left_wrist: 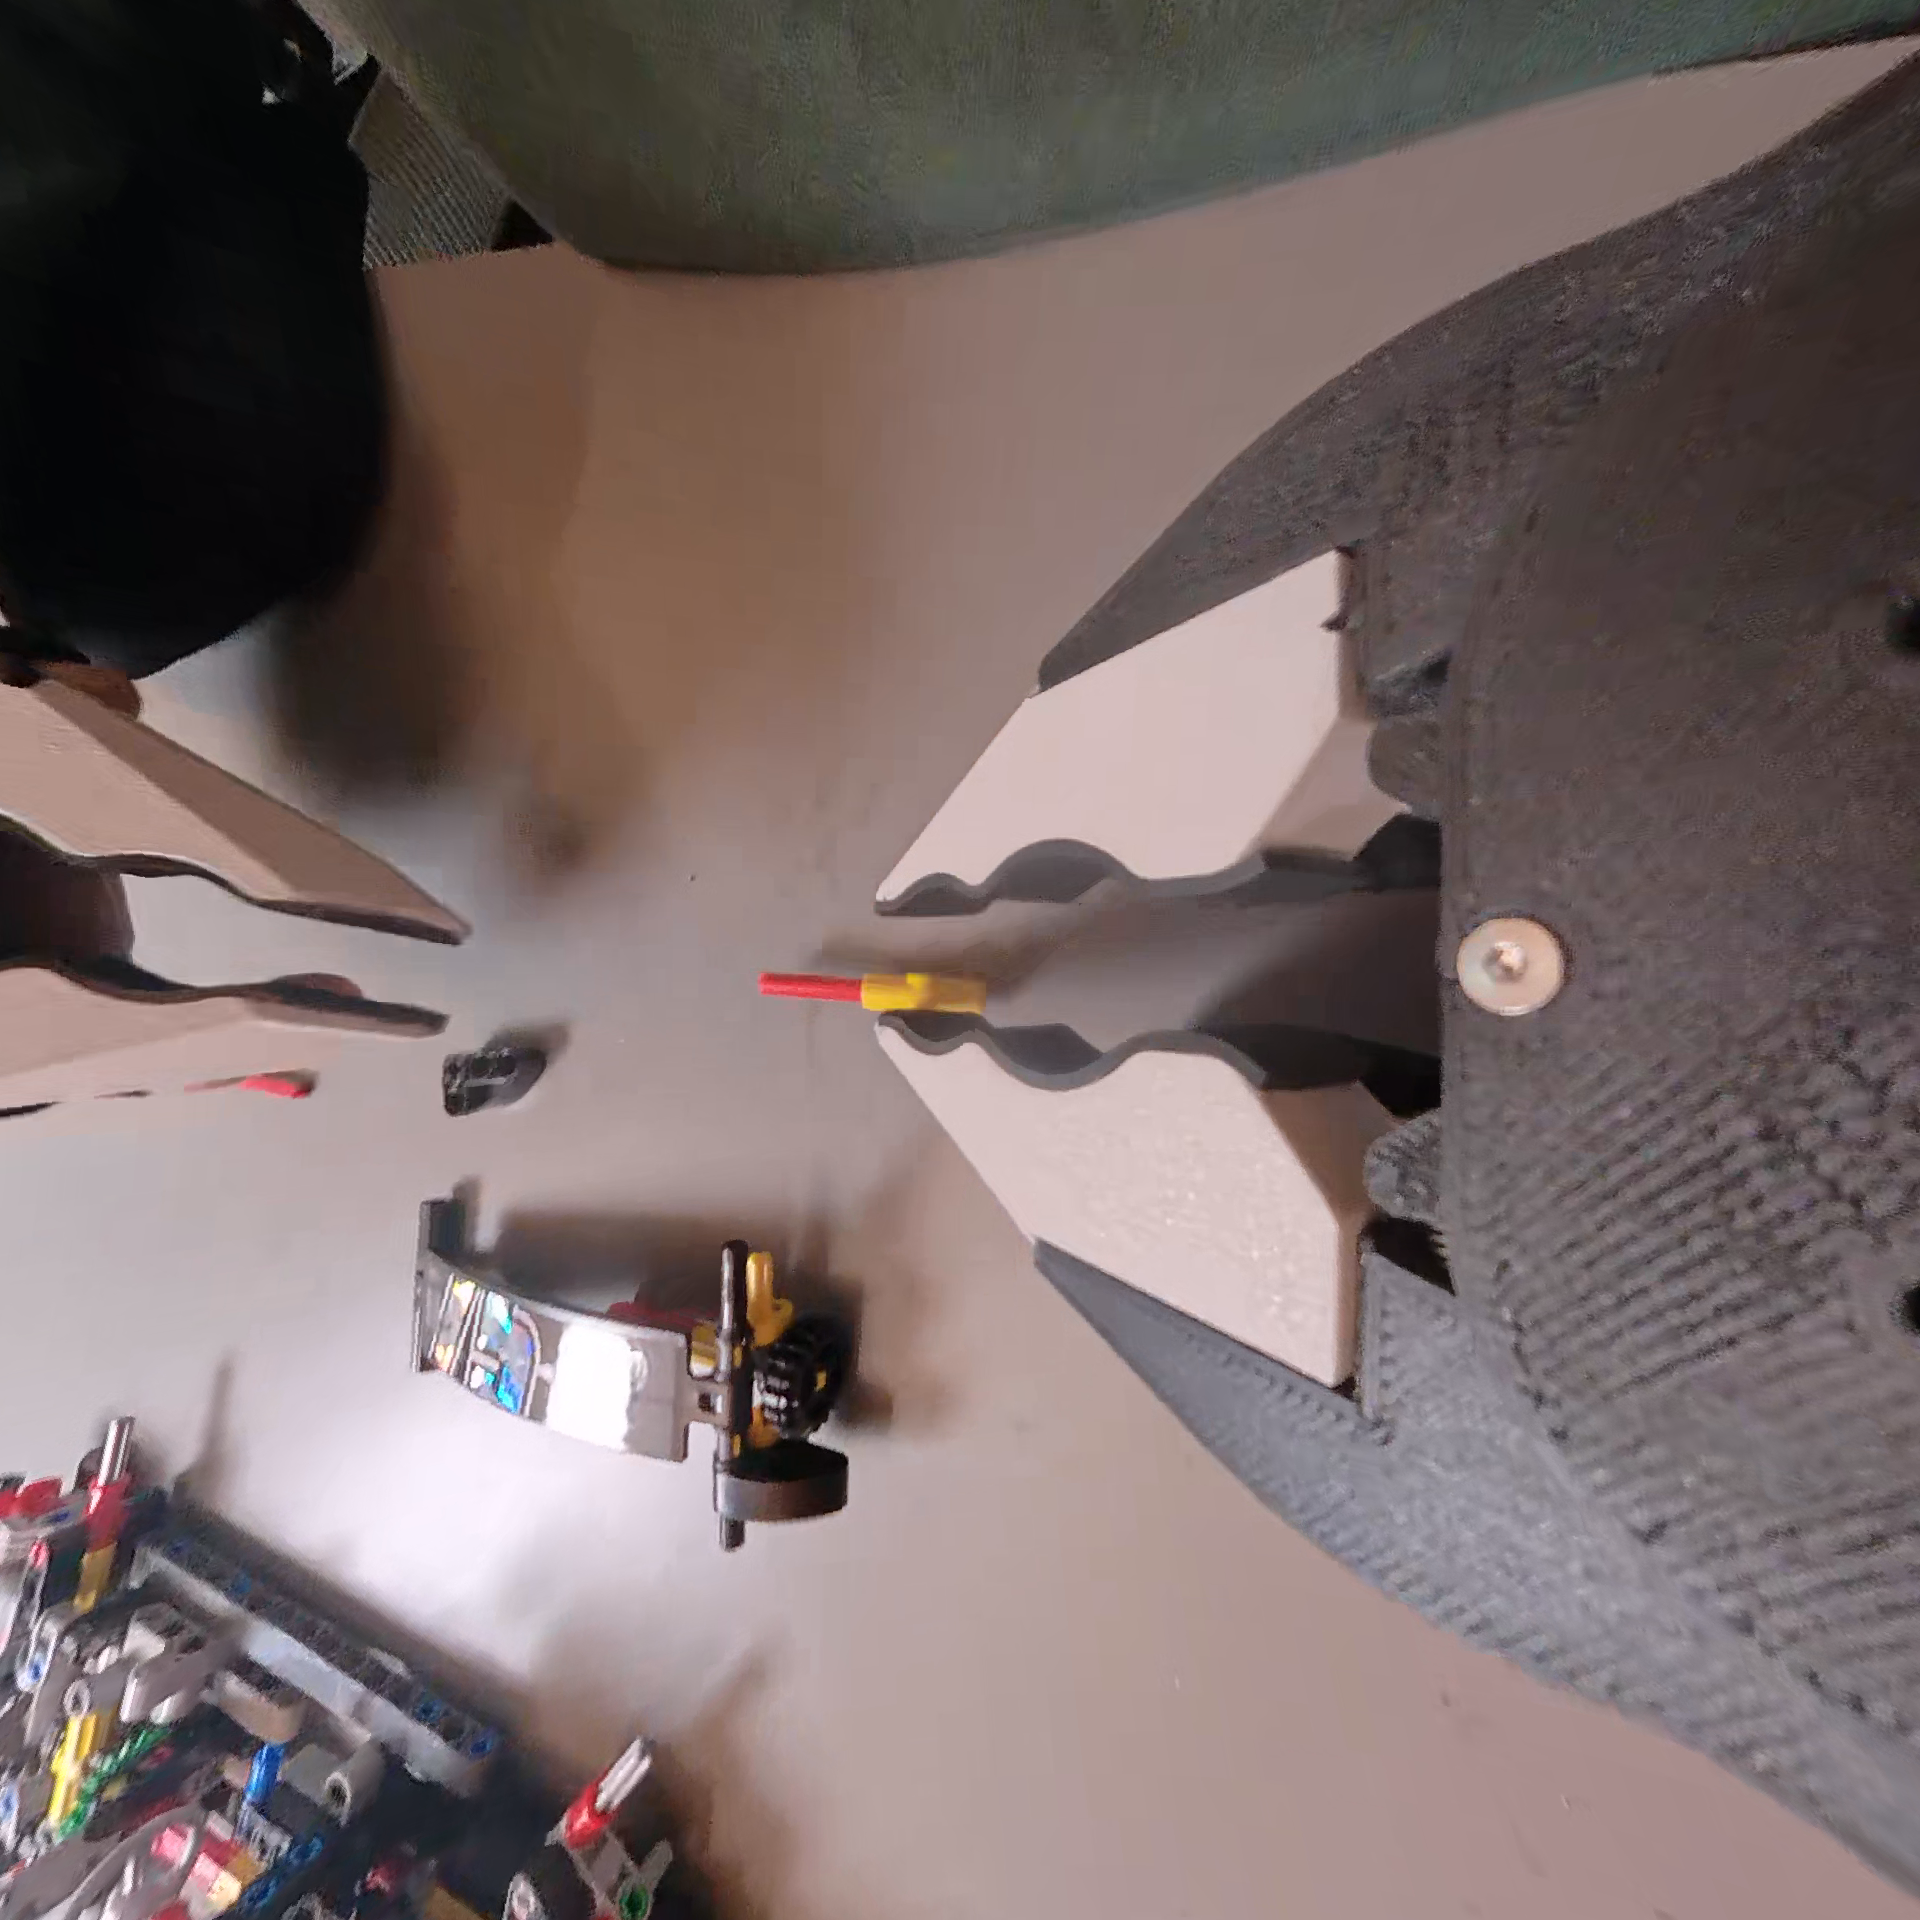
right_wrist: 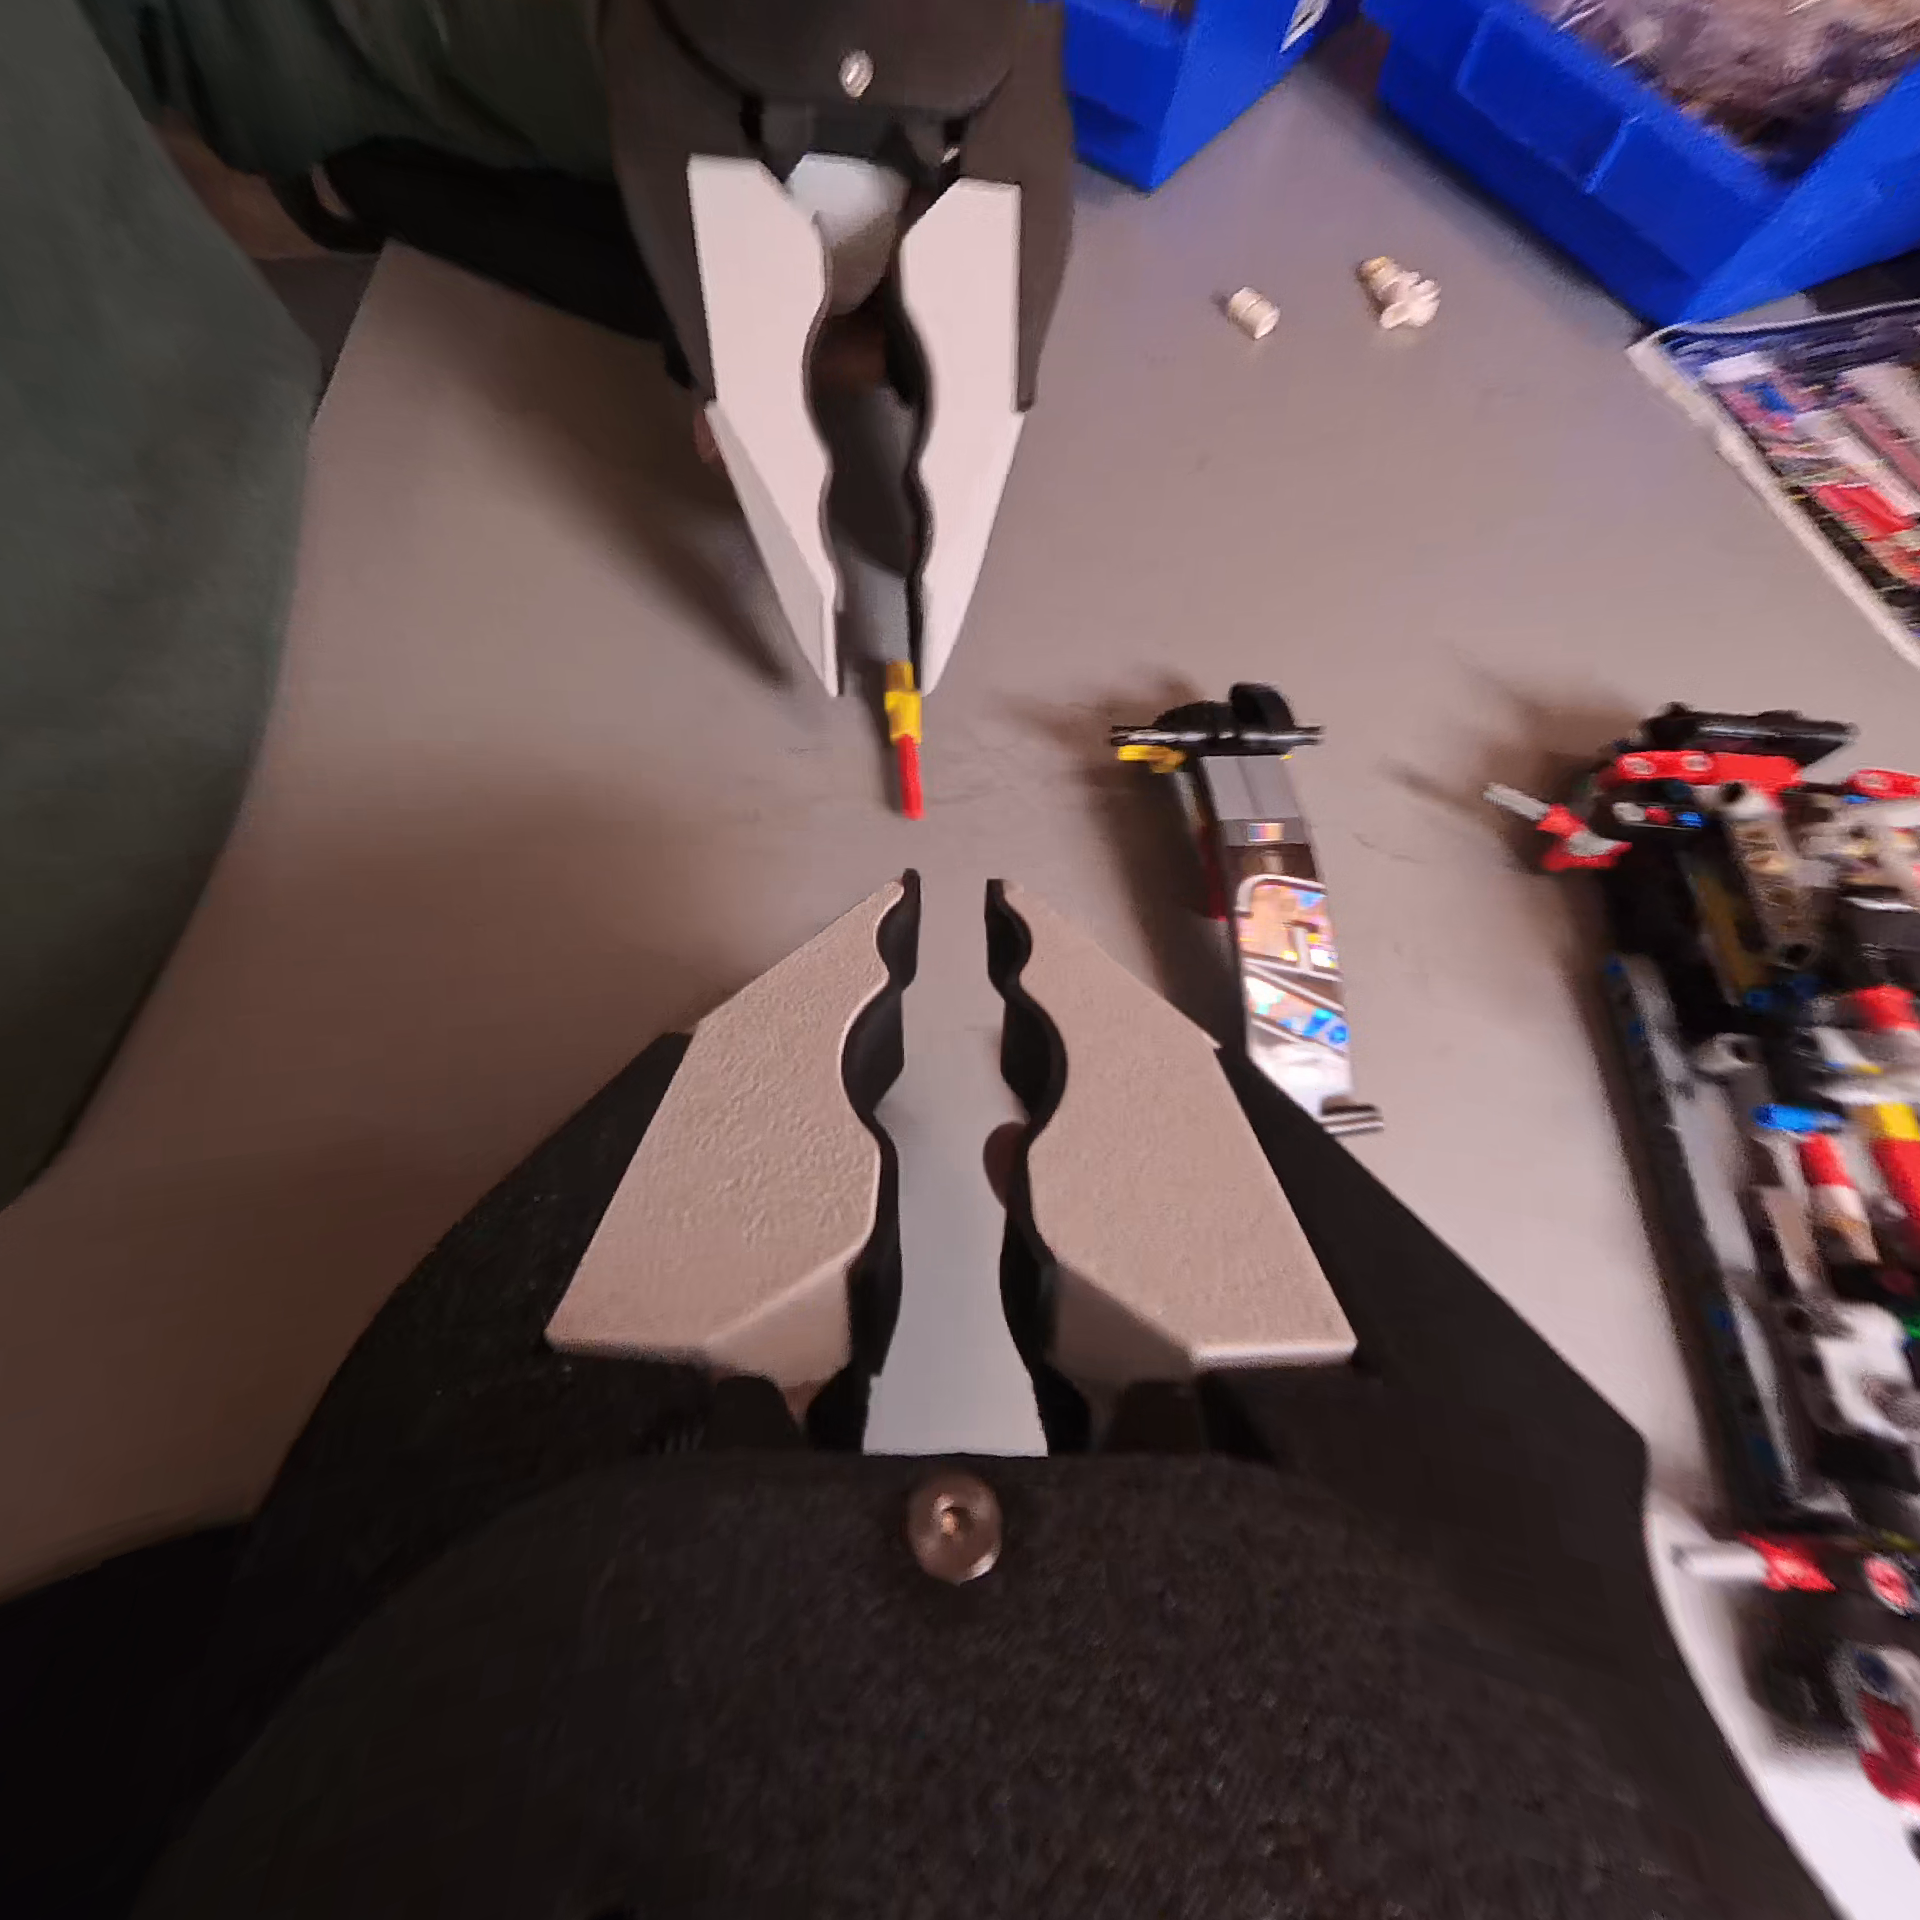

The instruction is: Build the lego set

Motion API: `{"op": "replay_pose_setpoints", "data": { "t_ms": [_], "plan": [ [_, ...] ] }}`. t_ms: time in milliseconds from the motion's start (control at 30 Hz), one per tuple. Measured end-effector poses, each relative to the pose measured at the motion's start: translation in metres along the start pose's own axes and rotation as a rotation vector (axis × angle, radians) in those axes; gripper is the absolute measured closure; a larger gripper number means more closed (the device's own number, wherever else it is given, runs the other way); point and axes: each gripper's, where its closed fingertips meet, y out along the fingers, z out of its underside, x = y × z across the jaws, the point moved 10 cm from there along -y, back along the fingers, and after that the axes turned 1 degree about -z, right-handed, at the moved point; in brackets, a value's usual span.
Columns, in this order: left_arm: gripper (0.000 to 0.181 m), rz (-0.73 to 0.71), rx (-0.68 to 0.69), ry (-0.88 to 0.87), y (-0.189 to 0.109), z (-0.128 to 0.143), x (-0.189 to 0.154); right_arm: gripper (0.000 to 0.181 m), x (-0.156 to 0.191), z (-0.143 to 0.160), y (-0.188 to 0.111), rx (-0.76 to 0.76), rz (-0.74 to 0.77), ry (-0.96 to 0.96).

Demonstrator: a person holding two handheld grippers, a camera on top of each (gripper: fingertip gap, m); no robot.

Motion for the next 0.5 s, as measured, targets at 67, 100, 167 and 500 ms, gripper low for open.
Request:
{"op": "replay_pose_setpoints", "data": {
  "t_ms": [67,100,167,500],
  "plan": [
    [0.160,0.030,0.026,0.008,-0.003,0.002,-0.002,0.173,0.007,0.002,0.012,0.061,-0.059,-0.015],
    [0.159,0.036,0.036,0.024,-0.005,0.003,-0.003,0.174,0.011,0.002,0.017,0.083,-0.083,-0.021],
    [0.160,0.021,0.040,0.041,-0.008,0.004,-0.002,0.175,0.016,0.002,0.025,0.101,-0.121,-0.023],
    [0.169,0.138,0.049,0.059,0.006,0.000,-0.023,0.174,0.031,-0.012,0.048,0.230,-0.097,-0.034]
  ]
}}
